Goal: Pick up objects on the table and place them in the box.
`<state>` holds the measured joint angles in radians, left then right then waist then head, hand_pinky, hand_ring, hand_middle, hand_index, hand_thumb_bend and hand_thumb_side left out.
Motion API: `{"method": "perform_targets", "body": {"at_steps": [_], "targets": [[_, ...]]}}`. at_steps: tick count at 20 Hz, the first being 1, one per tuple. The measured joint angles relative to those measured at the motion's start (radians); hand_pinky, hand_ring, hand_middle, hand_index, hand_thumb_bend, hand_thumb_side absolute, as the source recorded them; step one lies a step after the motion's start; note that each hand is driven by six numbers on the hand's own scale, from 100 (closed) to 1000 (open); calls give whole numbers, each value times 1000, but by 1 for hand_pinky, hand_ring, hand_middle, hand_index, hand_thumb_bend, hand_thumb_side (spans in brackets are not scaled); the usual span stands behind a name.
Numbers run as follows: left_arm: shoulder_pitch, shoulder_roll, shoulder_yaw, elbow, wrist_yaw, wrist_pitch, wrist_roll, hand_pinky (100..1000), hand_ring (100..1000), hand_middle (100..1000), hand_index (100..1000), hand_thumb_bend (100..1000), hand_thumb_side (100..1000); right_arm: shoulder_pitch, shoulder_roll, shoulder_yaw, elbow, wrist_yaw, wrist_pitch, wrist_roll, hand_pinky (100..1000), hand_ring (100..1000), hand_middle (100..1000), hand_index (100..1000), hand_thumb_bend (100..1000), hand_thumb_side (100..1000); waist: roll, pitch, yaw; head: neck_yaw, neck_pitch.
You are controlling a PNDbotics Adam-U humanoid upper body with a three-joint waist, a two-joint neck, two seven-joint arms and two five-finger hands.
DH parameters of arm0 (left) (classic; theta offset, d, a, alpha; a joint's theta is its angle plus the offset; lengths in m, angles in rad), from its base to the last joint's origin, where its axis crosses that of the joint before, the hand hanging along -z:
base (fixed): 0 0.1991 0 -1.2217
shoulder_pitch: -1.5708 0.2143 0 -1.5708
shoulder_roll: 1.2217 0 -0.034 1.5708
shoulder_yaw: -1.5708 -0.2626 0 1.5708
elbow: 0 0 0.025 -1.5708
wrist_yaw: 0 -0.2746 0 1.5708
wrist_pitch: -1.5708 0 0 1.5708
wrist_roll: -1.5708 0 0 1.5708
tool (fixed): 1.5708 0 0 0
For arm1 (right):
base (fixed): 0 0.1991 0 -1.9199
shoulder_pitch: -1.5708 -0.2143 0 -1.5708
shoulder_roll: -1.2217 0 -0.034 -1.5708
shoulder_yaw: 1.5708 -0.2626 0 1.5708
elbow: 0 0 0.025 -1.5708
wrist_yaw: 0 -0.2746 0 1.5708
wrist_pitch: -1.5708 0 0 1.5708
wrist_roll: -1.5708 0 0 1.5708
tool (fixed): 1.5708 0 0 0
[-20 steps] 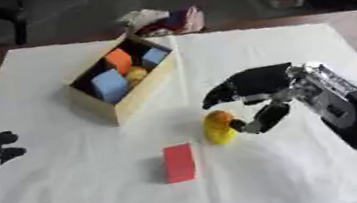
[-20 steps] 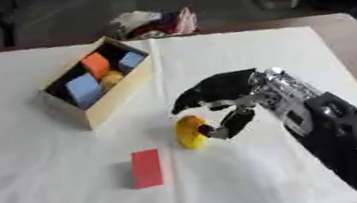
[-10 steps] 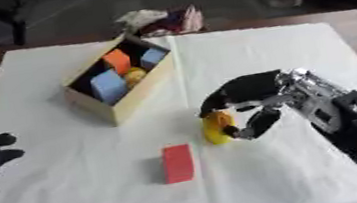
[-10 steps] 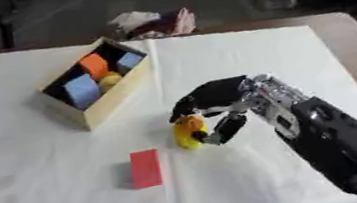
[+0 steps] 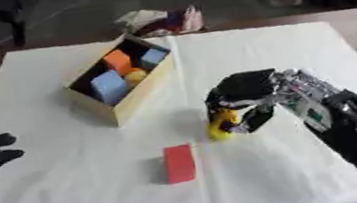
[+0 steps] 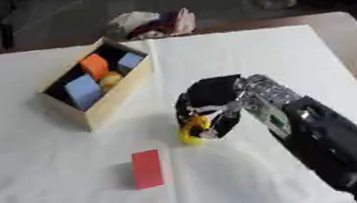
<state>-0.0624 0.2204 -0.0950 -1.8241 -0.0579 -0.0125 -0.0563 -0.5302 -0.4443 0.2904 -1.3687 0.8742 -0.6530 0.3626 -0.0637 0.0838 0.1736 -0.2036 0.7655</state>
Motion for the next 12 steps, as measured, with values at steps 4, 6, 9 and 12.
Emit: {"method": "perform_targets", "body": {"at_steps": [4, 6, 9, 12], "targets": [[1, 0, 0, 0, 0, 0, -1, 809, 652, 683, 756, 100, 726, -118, 8, -30, 20, -105, 46, -8, 455, 383, 375, 527, 100, 100, 6, -4, 7, 0, 0], [1, -1, 0, 0, 1, 0, -2, 809, 652, 683, 756, 100, 725, -180, 25, -40, 65, -138, 69, -3, 454, 386, 379, 533, 100, 100, 12, -5, 10, -1, 0], [2, -2, -2, 0, 3, 1, -6, 809, 652, 684, 756, 100, 725, -276, 76, -60, 174, -153, 98, 6, 455, 390, 384, 541, 100, 100, 23, -5, 15, -4, 0], [2, -10, -7, 0, 5, 0, -11, 809, 653, 684, 756, 100, 724, -352, 154, -94, 301, -105, 119, -7, 475, 415, 399, 553, 100, 100, 36, -2, 30, -14, 0]]}}
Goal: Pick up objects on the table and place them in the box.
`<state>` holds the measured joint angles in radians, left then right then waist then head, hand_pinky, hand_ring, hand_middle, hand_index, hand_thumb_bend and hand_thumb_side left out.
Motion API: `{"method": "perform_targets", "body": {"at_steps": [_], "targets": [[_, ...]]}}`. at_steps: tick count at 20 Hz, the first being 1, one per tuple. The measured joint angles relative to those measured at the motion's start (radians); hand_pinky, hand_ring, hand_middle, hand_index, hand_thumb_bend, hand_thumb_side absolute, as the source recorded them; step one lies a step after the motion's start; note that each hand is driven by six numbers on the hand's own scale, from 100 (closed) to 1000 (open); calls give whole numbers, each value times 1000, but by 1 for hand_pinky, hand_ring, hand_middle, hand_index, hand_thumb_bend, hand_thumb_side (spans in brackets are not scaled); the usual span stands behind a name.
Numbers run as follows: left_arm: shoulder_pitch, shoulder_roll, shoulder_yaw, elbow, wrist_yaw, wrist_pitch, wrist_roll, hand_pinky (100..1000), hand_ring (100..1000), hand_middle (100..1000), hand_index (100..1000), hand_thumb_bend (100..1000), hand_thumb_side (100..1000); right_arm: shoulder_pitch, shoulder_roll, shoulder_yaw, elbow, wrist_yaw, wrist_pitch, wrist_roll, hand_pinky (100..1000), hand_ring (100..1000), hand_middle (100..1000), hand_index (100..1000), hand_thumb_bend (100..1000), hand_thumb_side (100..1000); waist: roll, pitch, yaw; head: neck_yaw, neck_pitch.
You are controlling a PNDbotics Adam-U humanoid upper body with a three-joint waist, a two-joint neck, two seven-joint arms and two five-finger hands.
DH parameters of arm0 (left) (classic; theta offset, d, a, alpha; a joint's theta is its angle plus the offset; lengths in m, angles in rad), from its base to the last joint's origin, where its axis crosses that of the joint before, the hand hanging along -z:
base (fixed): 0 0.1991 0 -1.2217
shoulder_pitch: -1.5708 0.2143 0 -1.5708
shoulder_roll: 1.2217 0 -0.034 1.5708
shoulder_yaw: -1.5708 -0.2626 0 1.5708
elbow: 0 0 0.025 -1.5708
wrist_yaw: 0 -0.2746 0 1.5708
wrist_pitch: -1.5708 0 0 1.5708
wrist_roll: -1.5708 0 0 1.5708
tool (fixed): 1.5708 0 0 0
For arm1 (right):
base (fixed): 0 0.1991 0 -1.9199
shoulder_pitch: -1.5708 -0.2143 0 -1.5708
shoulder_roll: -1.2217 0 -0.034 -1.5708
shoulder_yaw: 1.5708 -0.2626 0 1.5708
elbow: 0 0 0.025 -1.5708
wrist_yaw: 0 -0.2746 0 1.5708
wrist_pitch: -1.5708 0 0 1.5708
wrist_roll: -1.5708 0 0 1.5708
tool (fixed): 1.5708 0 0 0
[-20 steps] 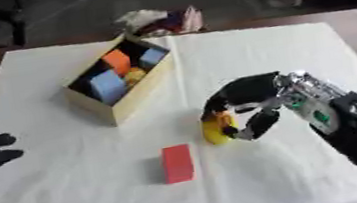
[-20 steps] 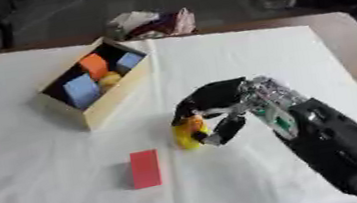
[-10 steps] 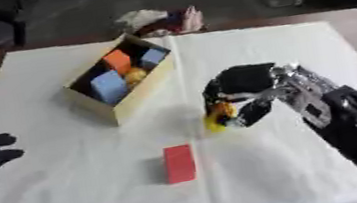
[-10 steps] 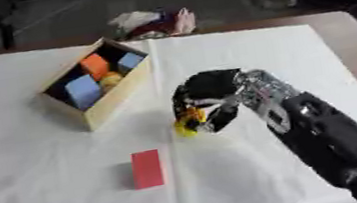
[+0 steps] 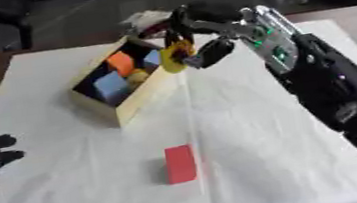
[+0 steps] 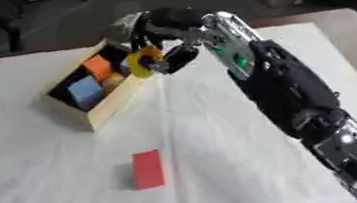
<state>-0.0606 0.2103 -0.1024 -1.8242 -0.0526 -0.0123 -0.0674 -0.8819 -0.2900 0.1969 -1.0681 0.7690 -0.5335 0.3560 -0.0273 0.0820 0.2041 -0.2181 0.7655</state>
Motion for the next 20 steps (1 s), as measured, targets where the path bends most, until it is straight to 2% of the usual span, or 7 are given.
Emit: {"method": "perform_targets", "body": {"at_steps": [6, 13, 15, 16, 17, 18, 20], "targets": [[-8, -9, -18, 0, 7, 0, -17, 809, 653, 685, 757, 100, 726, -62, 143, -84, 203, 253, 48, -117, 501, 466, 467, 633, 100, 100, 9, 12, 40, -39, 0], [-19, -10, -27, 0, 12, 1, -30, 810, 654, 686, 757, 100, 728, -70, 214, -157, 287, 473, 220, -425, 524, 484, 489, 658, 100, 100, 6, 16, 61, -66, 0], [-19, -10, -29, 0, 13, 1, -31, 810, 654, 686, 757, 100, 730, -75, 218, -159, 298, 499, 250, -488, 570, 529, 552, 724, 100, 100, 2, 16, 61, -67, 0], [-19, -10, -29, 0, 13, 1, -31, 809, 654, 687, 757, 100, 729, -77, 220, -159, 305, 511, 256, -506, 626, 602, 658, 822, 100, 100, 0, 16, 61, -69, 0], [-20, -10, -30, 0, 13, 1, -32, 809, 654, 687, 757, 100, 729, -77, 222, -157, 312, 523, 258, -512, 643, 624, 694, 853, 100, 116, -1, 16, 61, -69, 0], [-20, -10, -30, 0, 13, 0, -32, 810, 655, 687, 757, 100, 729, -77, 224, -153, 319, 535, 256, -510, 706, 721, 793, 924, 100, 290, -1, 16, 62, -69, 0], [-20, -10, -30, 0, 13, 0, -33, 810, 655, 687, 757, 100, 729, -77, 224, -148, 329, 567, 247, -488, 783, 826, 884, 965, 100, 410, -1, 16, 62, -69, 0]]}}
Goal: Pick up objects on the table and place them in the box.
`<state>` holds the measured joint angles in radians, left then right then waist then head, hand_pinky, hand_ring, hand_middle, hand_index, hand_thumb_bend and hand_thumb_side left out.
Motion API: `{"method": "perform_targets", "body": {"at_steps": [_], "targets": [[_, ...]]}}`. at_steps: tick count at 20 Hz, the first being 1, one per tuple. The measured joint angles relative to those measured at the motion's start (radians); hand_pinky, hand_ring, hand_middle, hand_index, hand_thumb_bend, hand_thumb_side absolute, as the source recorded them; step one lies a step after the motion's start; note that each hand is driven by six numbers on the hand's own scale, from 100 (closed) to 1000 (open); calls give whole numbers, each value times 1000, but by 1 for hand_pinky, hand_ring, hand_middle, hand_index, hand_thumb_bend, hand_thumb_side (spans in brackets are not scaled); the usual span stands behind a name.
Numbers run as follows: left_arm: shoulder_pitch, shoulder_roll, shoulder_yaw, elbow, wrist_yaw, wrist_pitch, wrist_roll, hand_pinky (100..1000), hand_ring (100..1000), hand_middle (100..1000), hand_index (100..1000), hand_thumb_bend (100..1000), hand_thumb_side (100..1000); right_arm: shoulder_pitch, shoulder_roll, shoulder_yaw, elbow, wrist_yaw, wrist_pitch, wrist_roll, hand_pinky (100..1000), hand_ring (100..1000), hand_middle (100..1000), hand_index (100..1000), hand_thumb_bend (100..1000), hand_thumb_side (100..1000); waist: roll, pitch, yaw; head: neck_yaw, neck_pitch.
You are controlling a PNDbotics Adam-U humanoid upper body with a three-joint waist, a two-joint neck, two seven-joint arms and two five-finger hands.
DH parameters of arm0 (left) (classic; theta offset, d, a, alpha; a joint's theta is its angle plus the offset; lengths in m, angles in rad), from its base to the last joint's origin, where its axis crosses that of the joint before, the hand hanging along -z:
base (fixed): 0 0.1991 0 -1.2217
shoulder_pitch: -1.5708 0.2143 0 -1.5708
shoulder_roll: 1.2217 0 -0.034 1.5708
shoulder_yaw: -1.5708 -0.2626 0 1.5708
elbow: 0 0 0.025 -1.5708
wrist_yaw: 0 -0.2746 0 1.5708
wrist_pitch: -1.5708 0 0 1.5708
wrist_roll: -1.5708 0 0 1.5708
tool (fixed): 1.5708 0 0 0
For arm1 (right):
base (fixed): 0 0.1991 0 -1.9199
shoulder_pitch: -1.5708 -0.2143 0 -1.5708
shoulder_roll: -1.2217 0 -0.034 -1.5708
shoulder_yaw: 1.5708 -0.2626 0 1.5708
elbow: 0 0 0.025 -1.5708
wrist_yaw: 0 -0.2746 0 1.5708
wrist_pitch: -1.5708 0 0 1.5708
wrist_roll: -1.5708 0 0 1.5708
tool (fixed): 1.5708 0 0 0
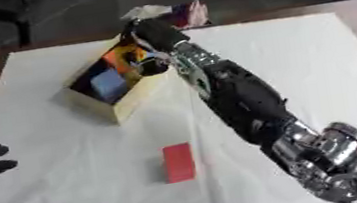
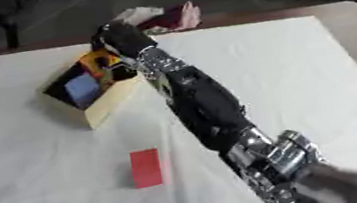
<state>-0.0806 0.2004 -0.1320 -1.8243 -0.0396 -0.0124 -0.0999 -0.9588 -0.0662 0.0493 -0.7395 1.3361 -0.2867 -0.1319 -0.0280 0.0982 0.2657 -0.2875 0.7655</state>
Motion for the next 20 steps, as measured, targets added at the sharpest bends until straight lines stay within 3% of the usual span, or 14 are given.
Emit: {"method": "perform_targets", "body": {"at_steps": [4, 9, 15, 20], "targets": [[0, 0, 0, 0, 0, 0, 0, 809, 655, 688, 757, 100, 730, 1, 0, 1, 1, 54, -13, 39, 830, 889, 946, 989, 100, 511, 0, 0, -1, 0, 0], [0, 0, 1, 0, 0, 0, 0, 810, 656, 688, 757, 100, 731, 10, -8, 2, -58, 19, -39, 44, 806, 871, 942, 988, 100, 427, -6, 0, -13, 6, 0], [0, 0, 8, 0, -5, 1, 7, 810, 657, 689, 757, 100, 730, 43, -82, 41, -246, -215, -80, 93, 748, 805, 884, 973, 100, 269, -12, 0, -35, 24, 0], [2, 2, 21, 0, -8, 0, 19, 809, 657, 689, 756, 100, 726, 148, -217, 113, -476, -496, -152, 268, 774, 813, 897, 983, 100, 205, -23, -1, -55, 46, 0]]}}
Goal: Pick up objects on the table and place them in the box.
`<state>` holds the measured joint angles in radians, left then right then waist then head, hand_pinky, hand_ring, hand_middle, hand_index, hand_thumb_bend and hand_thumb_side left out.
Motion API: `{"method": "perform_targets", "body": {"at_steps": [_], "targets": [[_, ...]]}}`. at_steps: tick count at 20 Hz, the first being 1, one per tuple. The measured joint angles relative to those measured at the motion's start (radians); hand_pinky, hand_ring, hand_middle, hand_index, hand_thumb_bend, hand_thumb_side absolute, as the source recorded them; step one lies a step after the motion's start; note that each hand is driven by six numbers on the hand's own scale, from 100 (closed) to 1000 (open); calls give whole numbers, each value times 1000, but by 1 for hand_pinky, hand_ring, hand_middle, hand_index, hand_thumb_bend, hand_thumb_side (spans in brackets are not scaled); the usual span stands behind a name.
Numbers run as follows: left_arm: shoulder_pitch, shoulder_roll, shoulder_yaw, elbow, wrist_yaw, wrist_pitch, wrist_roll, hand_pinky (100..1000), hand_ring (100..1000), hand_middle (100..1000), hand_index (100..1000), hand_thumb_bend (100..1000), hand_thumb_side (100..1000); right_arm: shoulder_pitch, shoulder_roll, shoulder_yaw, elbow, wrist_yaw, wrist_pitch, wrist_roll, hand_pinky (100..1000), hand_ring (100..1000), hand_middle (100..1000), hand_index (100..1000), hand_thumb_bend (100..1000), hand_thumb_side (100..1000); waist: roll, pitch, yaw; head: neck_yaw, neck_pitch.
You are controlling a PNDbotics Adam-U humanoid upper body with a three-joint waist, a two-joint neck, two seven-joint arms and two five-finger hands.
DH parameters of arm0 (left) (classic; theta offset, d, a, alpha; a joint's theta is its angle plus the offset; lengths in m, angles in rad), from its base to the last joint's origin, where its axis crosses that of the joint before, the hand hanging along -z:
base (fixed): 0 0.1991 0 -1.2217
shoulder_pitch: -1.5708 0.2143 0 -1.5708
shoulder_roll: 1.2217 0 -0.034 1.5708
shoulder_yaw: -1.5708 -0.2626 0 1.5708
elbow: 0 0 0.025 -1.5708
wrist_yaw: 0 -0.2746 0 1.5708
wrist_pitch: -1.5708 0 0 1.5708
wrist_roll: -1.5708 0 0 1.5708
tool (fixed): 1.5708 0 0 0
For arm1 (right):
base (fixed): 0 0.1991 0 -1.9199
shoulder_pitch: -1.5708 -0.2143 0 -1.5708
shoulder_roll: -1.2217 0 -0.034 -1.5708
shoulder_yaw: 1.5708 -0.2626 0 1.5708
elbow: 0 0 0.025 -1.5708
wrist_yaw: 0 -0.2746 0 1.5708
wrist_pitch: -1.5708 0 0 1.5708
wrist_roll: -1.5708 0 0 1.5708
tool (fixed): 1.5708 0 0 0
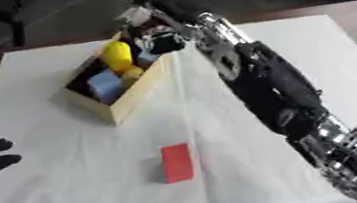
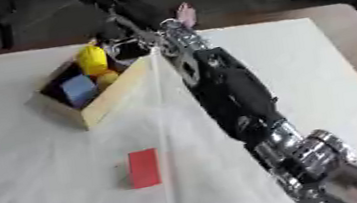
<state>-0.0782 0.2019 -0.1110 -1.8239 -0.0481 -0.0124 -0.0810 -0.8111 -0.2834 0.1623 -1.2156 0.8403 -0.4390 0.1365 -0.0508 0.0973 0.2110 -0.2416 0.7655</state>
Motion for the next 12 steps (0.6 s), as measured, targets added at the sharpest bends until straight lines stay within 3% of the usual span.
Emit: {"method": "perform_targets", "body": {"at_steps": [2, 6, 8, 10, 12], "targets": [[3, 1, 7, 0, -2, 0, 7, 809, 657, 689, 756, 100, 724, 68, -64, 26, -109, -87, -34, 89, 777, 815, 896, 984, 100, 181, 0, 0, -7, 9, 0], [6, 2, 19, 0, -6, 0, 20, 809, 658, 689, 756, 100, 723, 208, -163, 69, -314, -229, -92, 279, 800, 838, 913, 997, 100, 311, -1, 0, -16, 22, 0], [7, 5, 22, 0, -7, 1, 23, 809, 658, 689, 756, 100, 724, 265, -197, 93, -387, -280, -121, 383, 821, 866, 935, 1000, 100, 516, -1, 0, -21, 29, 0], [7, 9, 23, 0, -8, 0, 25, 809, 659, 689, 756, 100, 725, 307, -218, 123, -433, -315, -134, 476, 833, 878, 940, 1000, 100, 599, -4, 0, -21, 32, 0], [7, 9, 23, 0, -9, 0, 25, 809, 659, 689, 756, 100, 724, 328, -227, 152, -456, -330, -99, 511, 853, 901, 951, 1000, 100, 651, -7, -1, -21, 35, 0]]}}
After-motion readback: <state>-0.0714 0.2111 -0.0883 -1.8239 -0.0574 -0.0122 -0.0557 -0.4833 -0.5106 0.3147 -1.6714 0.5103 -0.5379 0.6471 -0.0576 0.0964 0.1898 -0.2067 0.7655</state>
